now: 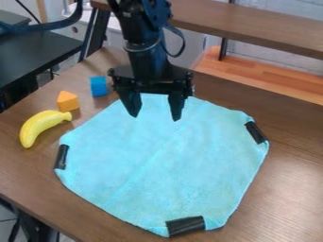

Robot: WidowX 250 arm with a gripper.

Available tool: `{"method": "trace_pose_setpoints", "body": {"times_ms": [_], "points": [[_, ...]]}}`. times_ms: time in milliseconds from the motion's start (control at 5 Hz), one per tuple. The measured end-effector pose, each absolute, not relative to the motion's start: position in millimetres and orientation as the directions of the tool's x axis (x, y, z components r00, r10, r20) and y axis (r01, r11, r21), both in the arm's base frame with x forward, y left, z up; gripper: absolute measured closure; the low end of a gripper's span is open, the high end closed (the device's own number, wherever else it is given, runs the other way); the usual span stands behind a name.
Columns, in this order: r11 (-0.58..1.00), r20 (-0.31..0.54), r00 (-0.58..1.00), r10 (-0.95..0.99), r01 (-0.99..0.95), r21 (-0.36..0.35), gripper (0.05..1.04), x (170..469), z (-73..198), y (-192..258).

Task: Fold the cloth from the top to bottom

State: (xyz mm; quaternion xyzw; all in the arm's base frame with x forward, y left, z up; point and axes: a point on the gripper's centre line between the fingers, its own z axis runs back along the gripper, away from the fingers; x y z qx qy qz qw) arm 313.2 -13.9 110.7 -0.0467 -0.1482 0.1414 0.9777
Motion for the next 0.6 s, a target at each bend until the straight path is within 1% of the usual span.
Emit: {"method": "trace_pose_setpoints", "body": {"times_ms": [200, 400, 600], "points": [[0.955, 0.248, 0.924, 0.291, -0.267, -0.127, 0.083, 311, 101, -14], [0.939, 0.248, 0.907, 0.340, -0.313, -0.143, 0.083, 313, 95, 4], [0.918, 0.230, 0.890, 0.394, -0.369, -0.147, 0.083, 313, 81, 31]]}}
